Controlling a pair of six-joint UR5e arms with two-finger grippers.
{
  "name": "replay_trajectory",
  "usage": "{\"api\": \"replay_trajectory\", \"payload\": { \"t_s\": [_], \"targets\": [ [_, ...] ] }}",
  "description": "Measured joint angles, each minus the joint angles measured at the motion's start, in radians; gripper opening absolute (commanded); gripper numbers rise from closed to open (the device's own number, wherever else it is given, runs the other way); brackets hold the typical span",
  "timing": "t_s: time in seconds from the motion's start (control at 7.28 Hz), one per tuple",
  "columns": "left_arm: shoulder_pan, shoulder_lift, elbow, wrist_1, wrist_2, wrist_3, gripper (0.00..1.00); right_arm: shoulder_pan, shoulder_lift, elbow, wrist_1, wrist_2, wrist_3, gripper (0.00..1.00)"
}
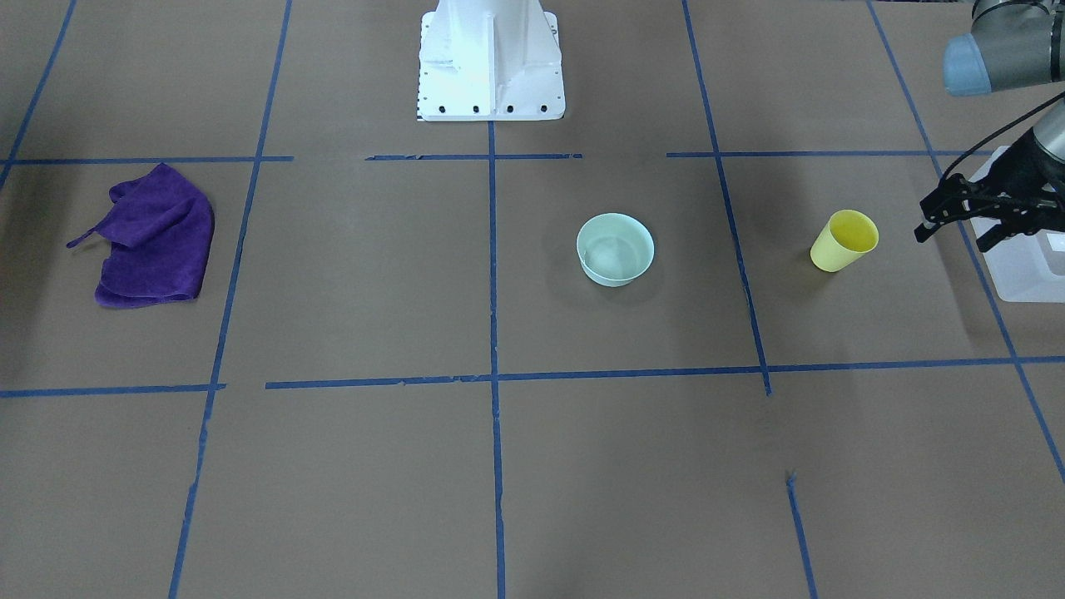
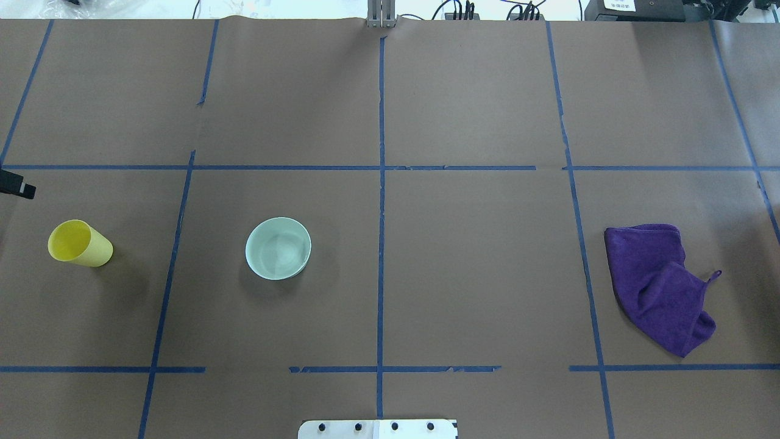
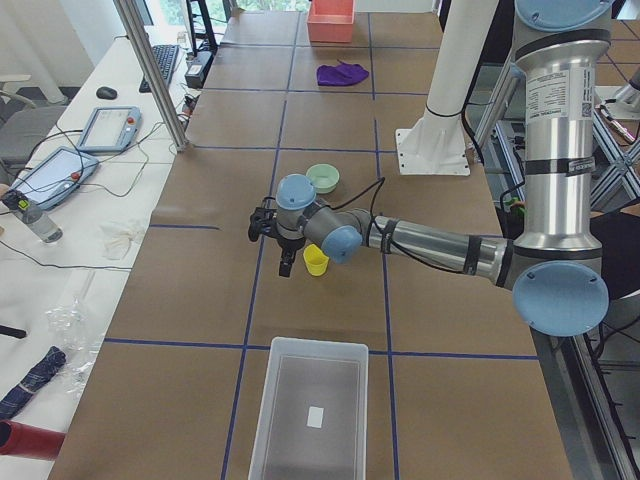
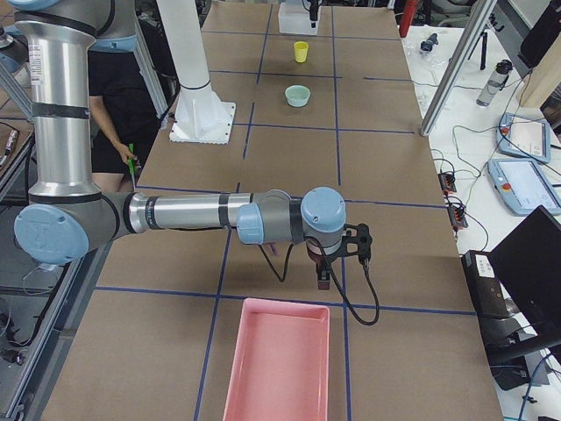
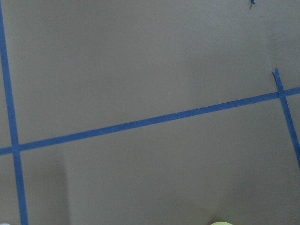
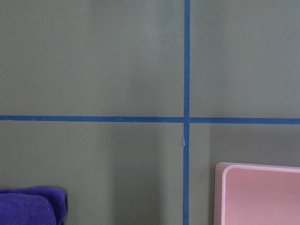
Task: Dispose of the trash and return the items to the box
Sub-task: 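Lower the left gripper onto the yellow cup rim and grasp it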
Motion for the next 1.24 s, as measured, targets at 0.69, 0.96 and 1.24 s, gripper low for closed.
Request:
{"api": "replay_trajectory", "payload": {
  "t_s": [0.69, 0.96, 1.24],
  "targets": [
    [0.162, 0.055, 0.039, -0.183, 0.112, -0.307, 1.00, -0.002, -0.020, 0.006, 0.037, 0.002, 0.060, 1.00],
    [0.194, 0.053, 0.059, -0.192, 0.125, -0.310, 0.95, -0.004, -0.013, 0.014, 0.040, 0.008, 0.067, 1.00],
    [0.220, 0.051, 0.061, -0.193, 0.145, -0.315, 0.40, -0.008, -0.006, 0.020, 0.039, 0.012, 0.068, 1.00]
  ]
}}
